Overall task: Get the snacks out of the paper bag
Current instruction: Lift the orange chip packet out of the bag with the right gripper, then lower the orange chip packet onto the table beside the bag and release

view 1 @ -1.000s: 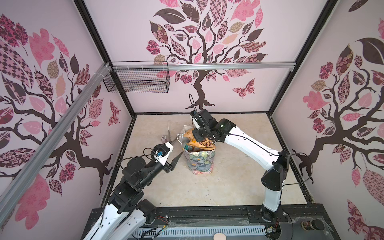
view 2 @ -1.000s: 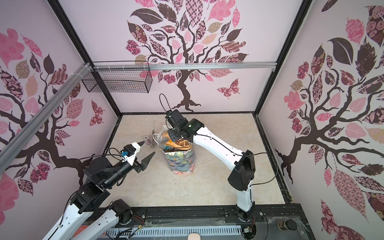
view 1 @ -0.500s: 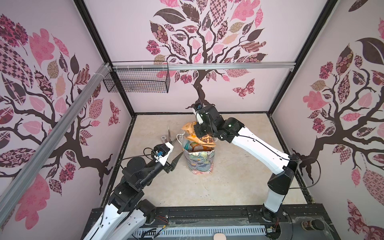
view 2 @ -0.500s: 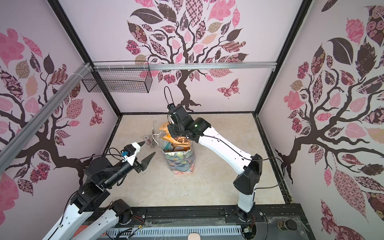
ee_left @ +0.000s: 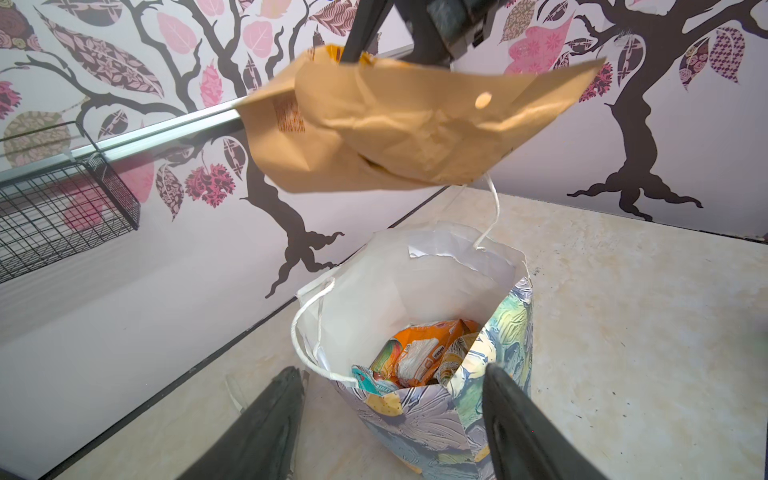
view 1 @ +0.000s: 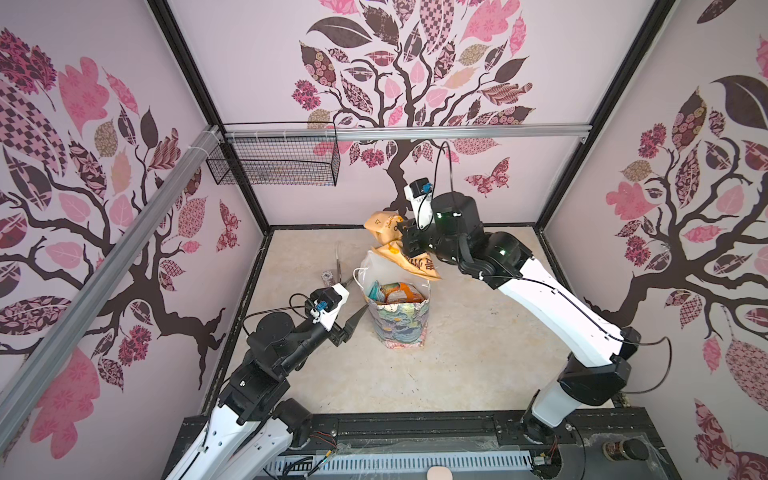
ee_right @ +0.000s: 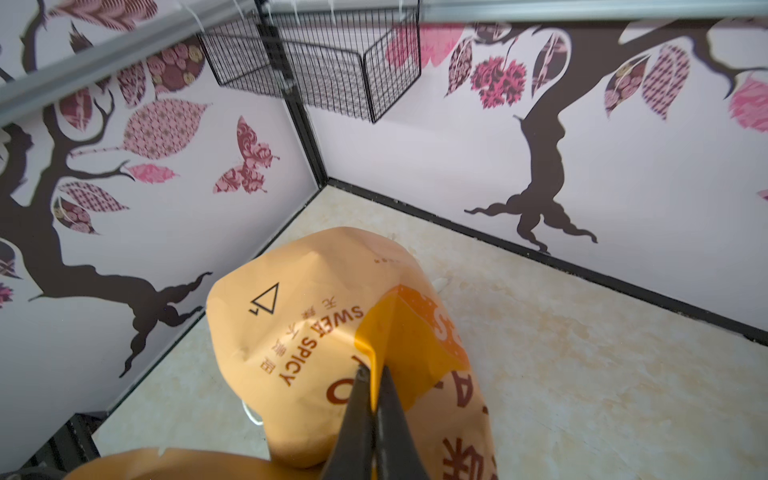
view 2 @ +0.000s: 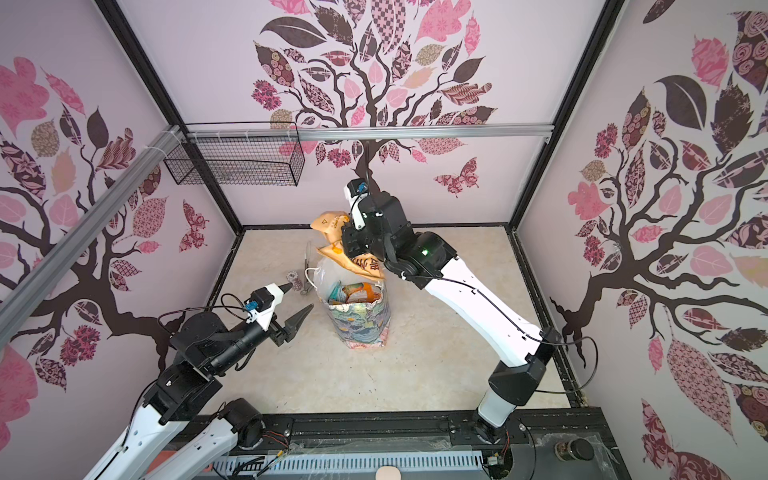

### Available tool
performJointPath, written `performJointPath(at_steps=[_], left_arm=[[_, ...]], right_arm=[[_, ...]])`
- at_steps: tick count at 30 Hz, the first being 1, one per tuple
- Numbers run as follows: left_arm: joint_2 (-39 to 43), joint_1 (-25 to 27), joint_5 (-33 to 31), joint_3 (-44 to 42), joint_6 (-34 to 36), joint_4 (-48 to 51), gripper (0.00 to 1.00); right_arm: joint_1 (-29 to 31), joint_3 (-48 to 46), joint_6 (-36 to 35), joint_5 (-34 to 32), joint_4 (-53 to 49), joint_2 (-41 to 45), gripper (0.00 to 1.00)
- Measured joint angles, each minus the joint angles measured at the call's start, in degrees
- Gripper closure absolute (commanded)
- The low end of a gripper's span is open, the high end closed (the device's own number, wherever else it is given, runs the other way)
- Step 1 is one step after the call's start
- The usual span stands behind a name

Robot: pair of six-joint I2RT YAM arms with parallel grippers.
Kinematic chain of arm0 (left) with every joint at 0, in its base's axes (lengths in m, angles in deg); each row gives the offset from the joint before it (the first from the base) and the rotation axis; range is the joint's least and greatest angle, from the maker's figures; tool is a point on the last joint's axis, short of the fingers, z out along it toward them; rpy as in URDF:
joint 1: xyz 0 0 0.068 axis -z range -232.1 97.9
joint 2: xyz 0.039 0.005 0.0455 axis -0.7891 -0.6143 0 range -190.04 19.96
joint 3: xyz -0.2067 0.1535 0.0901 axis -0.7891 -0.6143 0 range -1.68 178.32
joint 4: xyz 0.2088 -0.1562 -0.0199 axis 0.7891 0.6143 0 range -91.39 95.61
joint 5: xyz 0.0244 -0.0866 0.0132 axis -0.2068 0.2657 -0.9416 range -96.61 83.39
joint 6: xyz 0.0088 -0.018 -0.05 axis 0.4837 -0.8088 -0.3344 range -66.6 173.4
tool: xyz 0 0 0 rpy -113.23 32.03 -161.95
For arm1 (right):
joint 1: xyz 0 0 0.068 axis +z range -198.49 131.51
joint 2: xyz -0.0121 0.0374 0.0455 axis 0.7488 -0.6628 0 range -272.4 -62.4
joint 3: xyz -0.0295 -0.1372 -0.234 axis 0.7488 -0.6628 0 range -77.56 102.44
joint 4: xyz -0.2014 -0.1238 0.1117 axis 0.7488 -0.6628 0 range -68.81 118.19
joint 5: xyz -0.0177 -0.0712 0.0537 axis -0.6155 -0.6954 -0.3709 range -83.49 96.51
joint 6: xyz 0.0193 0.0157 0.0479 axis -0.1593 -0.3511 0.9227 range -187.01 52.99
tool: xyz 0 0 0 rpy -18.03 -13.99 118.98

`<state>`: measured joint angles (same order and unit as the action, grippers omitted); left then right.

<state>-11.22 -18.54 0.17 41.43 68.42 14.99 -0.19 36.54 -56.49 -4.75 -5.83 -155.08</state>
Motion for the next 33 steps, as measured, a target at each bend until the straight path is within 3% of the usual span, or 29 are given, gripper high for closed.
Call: performJointPath(at_steps=[10,16,21,29,33], left_arm=[[-2.21,0.00,2.56,0.02,-0.66,0.02,0.27],[-4.98,0.61,6.01,0.22,-2.82,0.39,0.20],[-7.96,4.46,7.67,0.57,-3.69,0.94,0.15],[-11.41,9.14,10.43,0.59,-4.39,1.62,0.02],[-11.50,9.22,11.17,0.59,-4.52,1.84,0.02]], right_arm=[[-0.68,-10.29,-1.77,-9.53,7.98,15.43,1.00],[-7.26,-21.35,-0.33,-12.24,9.92,23.28,1.00],[-10.97,-31.01,1.97,-14.51,10.01,27.96,1.00],[-18.86,-46.05,8.87,-9.33,11.63,29.57,1.00],[-21.14,-51.19,11.02,-7.13,13.99,27.74,1.00]])
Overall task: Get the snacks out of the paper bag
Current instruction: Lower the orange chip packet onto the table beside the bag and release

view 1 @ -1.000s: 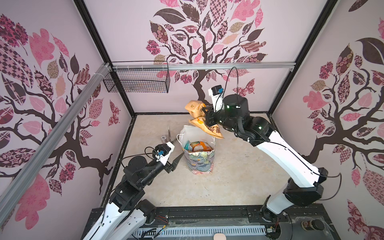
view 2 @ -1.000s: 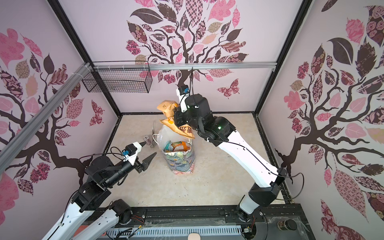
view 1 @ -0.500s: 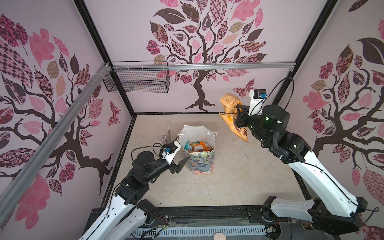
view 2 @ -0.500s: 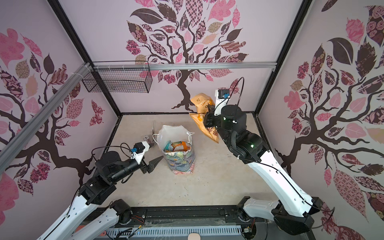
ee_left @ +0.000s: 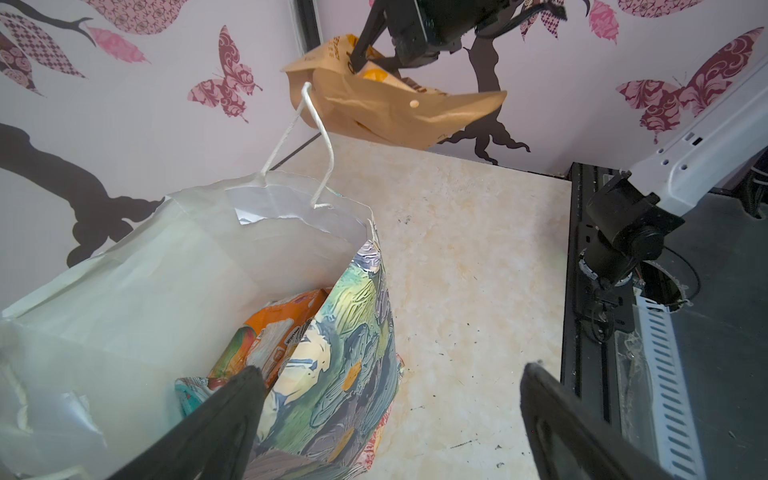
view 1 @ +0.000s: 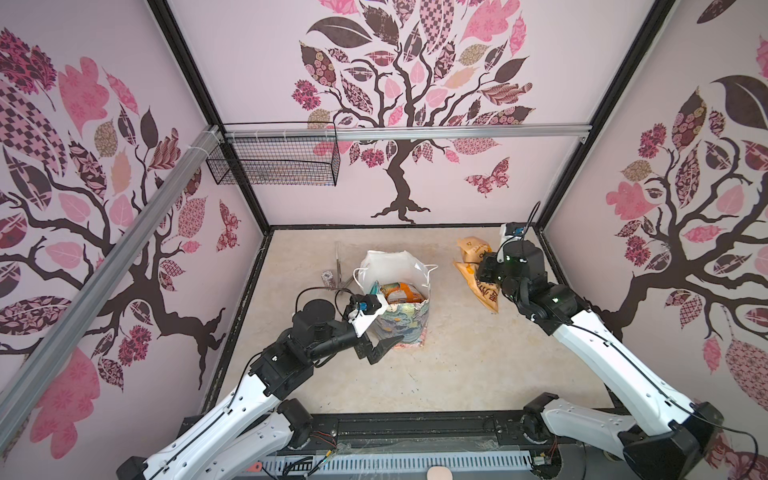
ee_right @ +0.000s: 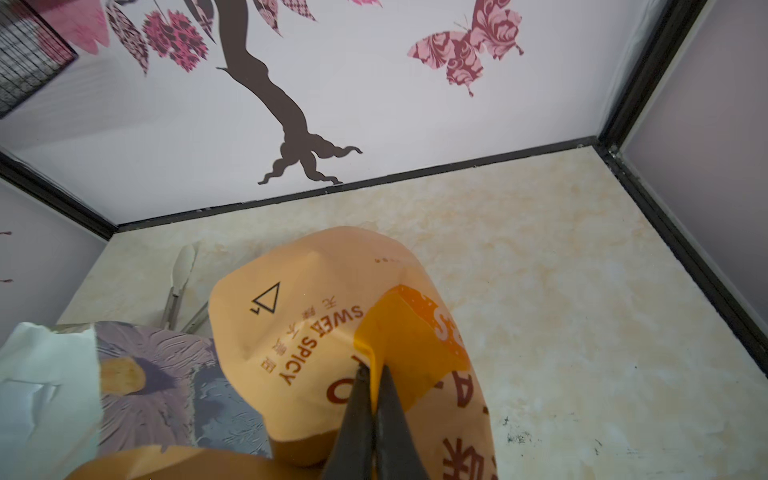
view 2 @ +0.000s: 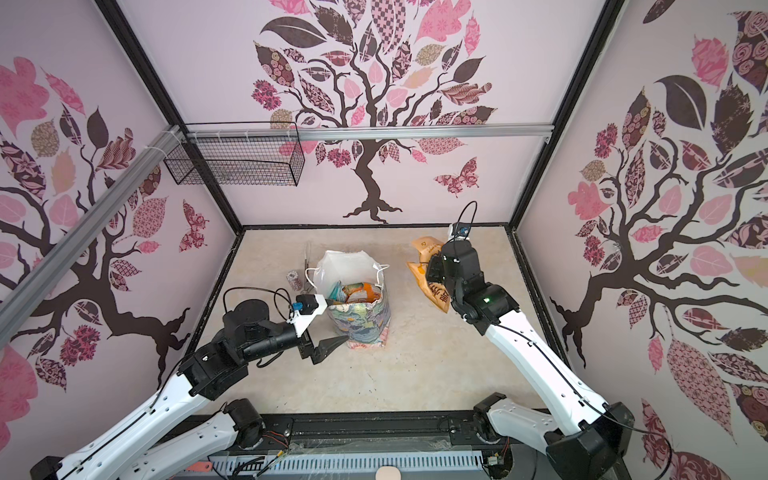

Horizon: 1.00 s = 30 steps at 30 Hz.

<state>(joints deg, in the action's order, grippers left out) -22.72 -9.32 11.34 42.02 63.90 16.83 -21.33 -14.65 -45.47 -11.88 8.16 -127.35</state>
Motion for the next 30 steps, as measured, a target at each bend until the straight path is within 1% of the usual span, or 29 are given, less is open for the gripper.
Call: performJointPath(at_steps=[6,10,17,24,26,29,30], left_arm=[[0.79,0.02,0.07,0.00,0.13,0.02,0.02],[0.96,0.02,-0.39,0.00,0.26,0.04,0.02],[1.62,0.02,-2.75,0.00,0.92,0.13,0.02],[2.91,0.02,-5.60,0.00,1.77,0.09,0.02],[2.84,0.02,-6.05,0.00,1.81,0.09,0.02],[2.80,0.02,-6.49,0.00,1.84,0.09,0.02],[2.78,0.02,-6.60,0.00,1.86,0.09,0.02]], right_arm=[[-0.24,-6.45,2.97,3.72,6.08,-5.64,1.00],[-0.31,-10.05,4.59,5.88,10.69,-10.95,1.00],[-0.35,-14.27,5.97,7.85,17.99,-19.71,1.00],[-0.35,-16.48,6.91,9.66,24.13,-25.49,1.00],[-0.35,-16.61,7.04,10.32,25.00,-27.06,0.92],[-0.35,-16.59,7.61,11.23,25.68,-27.69,0.74],[-0.35,-16.59,7.54,11.43,25.55,-27.71,0.67]])
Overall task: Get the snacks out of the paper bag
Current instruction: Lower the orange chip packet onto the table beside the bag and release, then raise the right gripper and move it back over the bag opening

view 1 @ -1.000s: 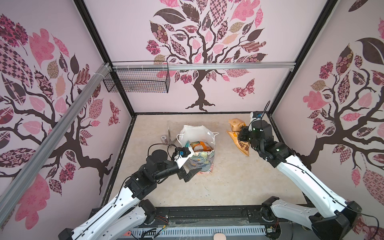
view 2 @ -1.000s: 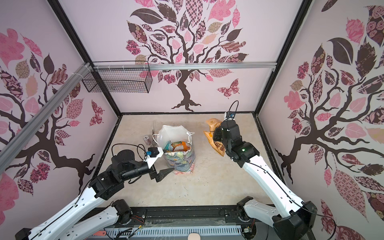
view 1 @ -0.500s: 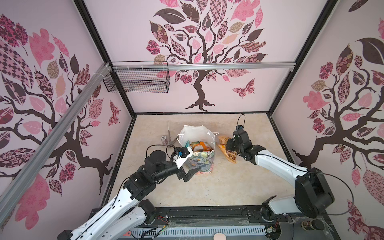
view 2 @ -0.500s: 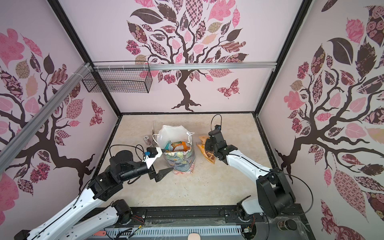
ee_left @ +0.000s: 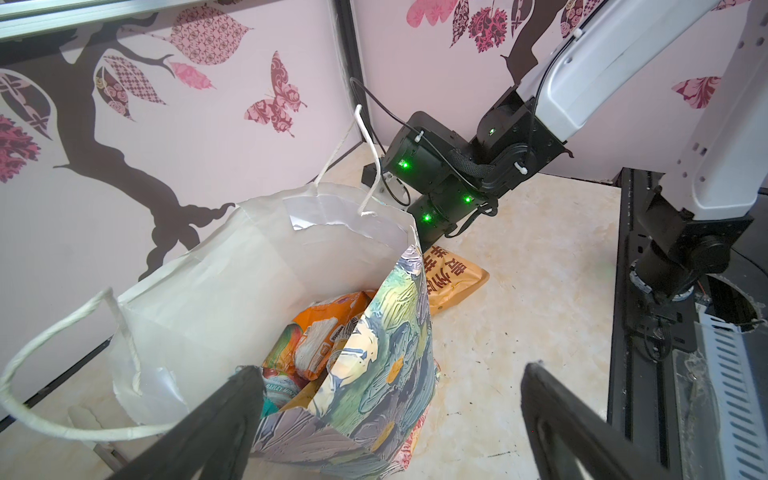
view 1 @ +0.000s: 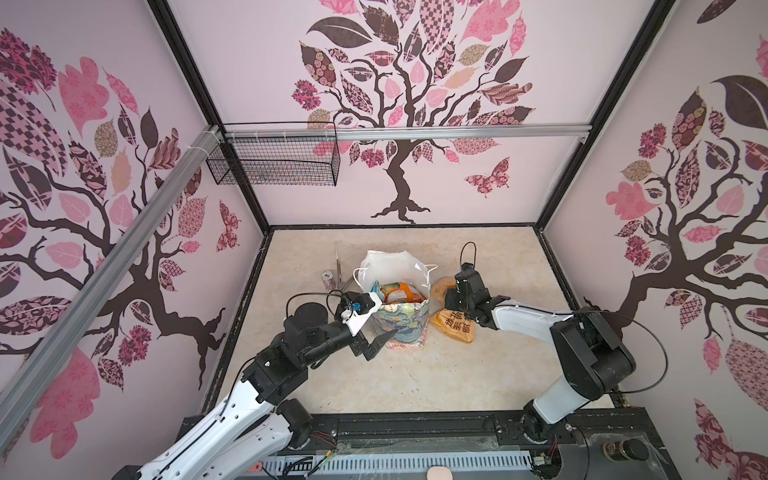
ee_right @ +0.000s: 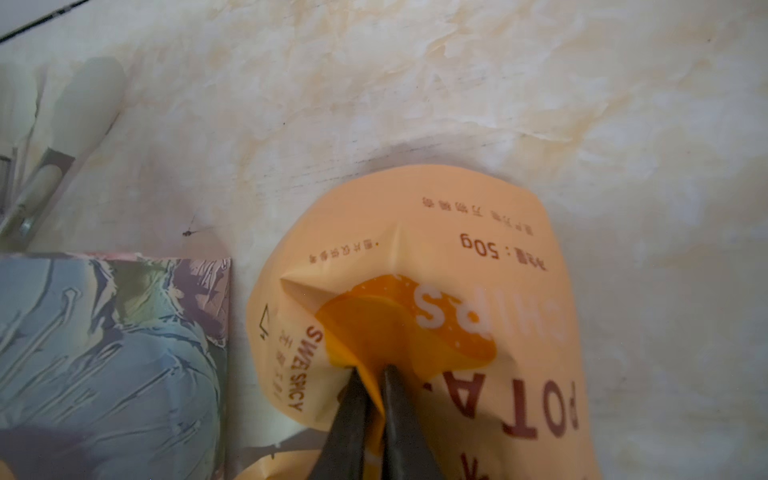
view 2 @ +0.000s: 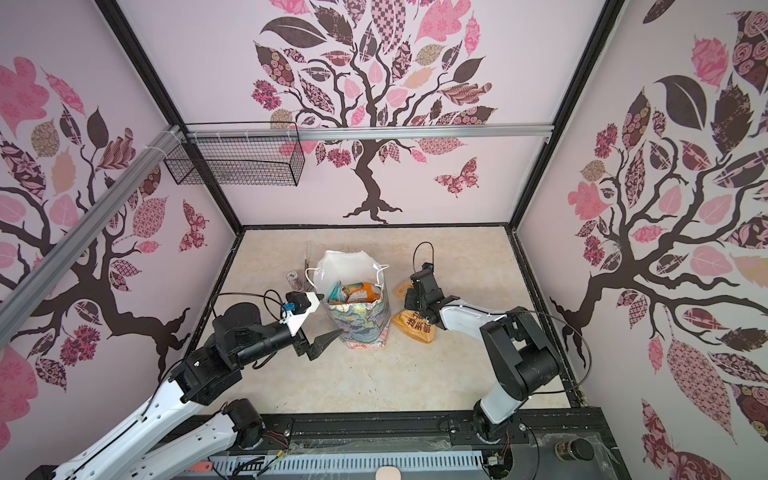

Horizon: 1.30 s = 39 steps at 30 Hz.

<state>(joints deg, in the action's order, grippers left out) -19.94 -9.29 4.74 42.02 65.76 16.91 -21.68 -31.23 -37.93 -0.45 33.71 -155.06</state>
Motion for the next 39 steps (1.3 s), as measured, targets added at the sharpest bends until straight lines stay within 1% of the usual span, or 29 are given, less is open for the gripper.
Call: performJointPath(at_steps=[1,2,7,10,11,16,21,28,34,39], left_arm=[[0.02,0.00,-0.22,0.00,0.04,0.02,0.02],[0.02,0.00,-0.42,0.00,0.09,0.00,0.02],[0.11,0.00,-1.40,0.00,0.33,0.00,0.02],[0.17,-0.02,-2.23,0.00,0.74,0.02,0.02],[0.20,-0.02,-2.36,0.00,0.83,0.00,0.02],[0.48,0.00,-2.97,0.00,1.07,0.00,0.02],[0.55,0.00,-3.56,0.00,1.18,0.00,0.02],[1.99,-0.02,-5.64,0.00,1.25,0.02,0.02],[4.55,-0.13,-9.01,-0.02,1.27,-0.22,0.02],[6.95,-0.92,-12.72,-0.09,1.27,-0.94,0.02]], right_arm=[[0.00,0.00,-0.02,0.15,-0.17,0.00,0.57],[0.00,0.00,-0.02,0.39,-0.28,0.00,0.50],[0.07,0.28,-0.66,0.81,-1.66,0.17,0.24],[0.00,0.31,-0.72,0.76,-3.78,1.49,0.12],[0.00,0.31,-0.79,0.76,-4.66,2.23,0.04],[0.00,0.28,-1.31,0.55,-8.96,7.34,0.01],[0.00,0.59,-2.56,0.11,-11.85,13.66,0.01],[0.00,6.36,-3.58,0.55,-14.75,22.27,0.01],[0.00,12.87,-3.48,4.22,-13.79,30.05,0.01],[0.02,20.98,-3.32,10.47,-13.55,29.97,0.02]])
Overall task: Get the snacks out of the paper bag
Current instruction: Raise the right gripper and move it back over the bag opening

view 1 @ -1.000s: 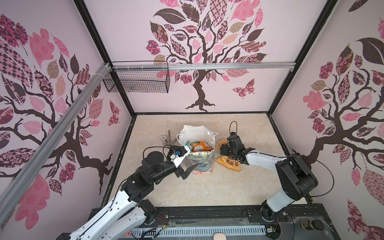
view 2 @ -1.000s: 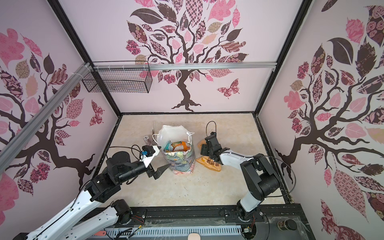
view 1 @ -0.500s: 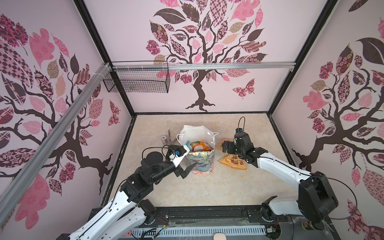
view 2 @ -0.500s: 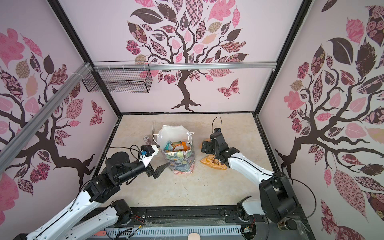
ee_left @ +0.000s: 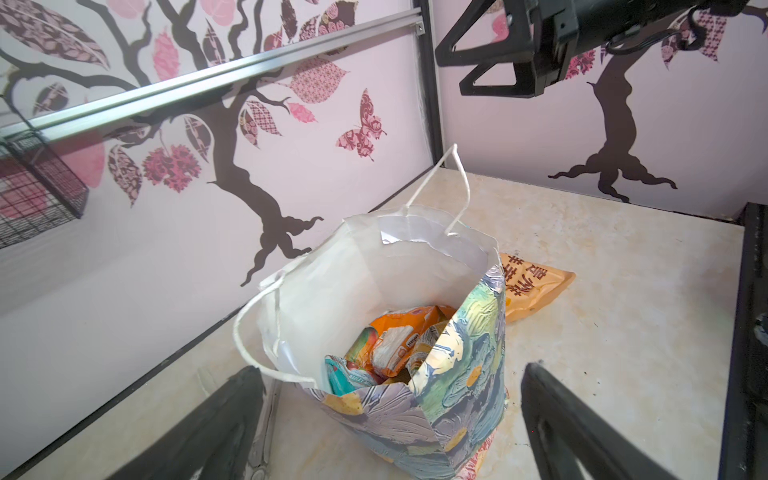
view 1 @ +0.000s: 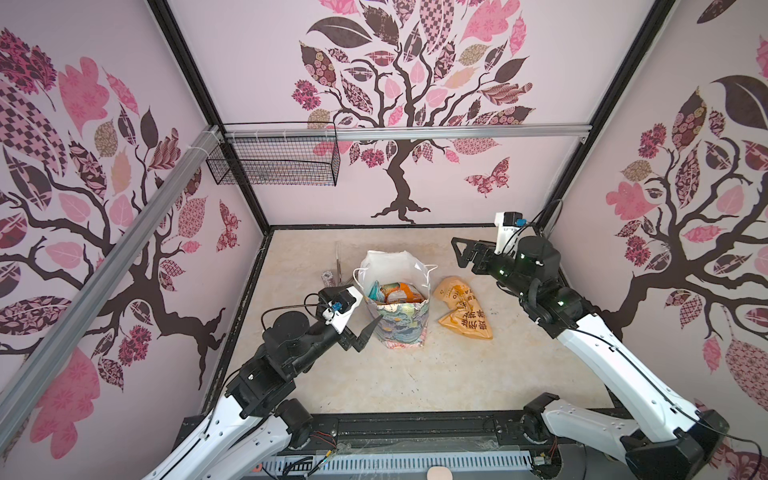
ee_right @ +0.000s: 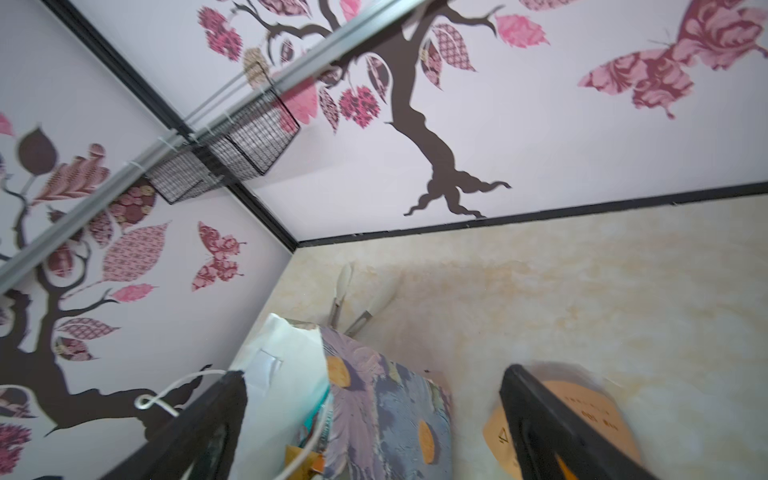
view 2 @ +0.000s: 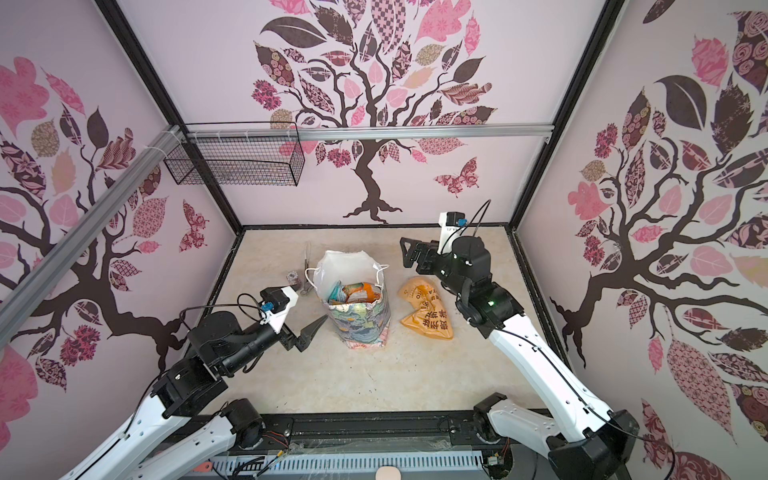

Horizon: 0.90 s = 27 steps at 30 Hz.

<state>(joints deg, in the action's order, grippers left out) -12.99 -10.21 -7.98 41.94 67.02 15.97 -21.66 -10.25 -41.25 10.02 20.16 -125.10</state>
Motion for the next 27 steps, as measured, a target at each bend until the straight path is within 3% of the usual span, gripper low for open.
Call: performJointPath(at_steps=[6,15,23,27], left_arm=[[2.93,-1.05,-3.67,-0.70,0.02,-1.46,0.02],[3.93,-1.53,-6.29,-1.44,0.24,-1.86,0.02],[3.96,-2.49,-6.54,-1.46,0.20,-1.86,0.02],[4.11,-2.84,-6.54,-1.46,0.17,-1.86,0.02]], right_arm=[[2.91,11.17,-1.75,6.43,-1.62,-6.64,0.03],[12.74,30.42,-9.31,11.06,-14.10,-22.40,0.04],[20.13,44.52,-17.59,5.92,-28.50,-35.04,0.05],[21.09,49.35,-19.28,4.28,-34.64,-40.79,0.07]])
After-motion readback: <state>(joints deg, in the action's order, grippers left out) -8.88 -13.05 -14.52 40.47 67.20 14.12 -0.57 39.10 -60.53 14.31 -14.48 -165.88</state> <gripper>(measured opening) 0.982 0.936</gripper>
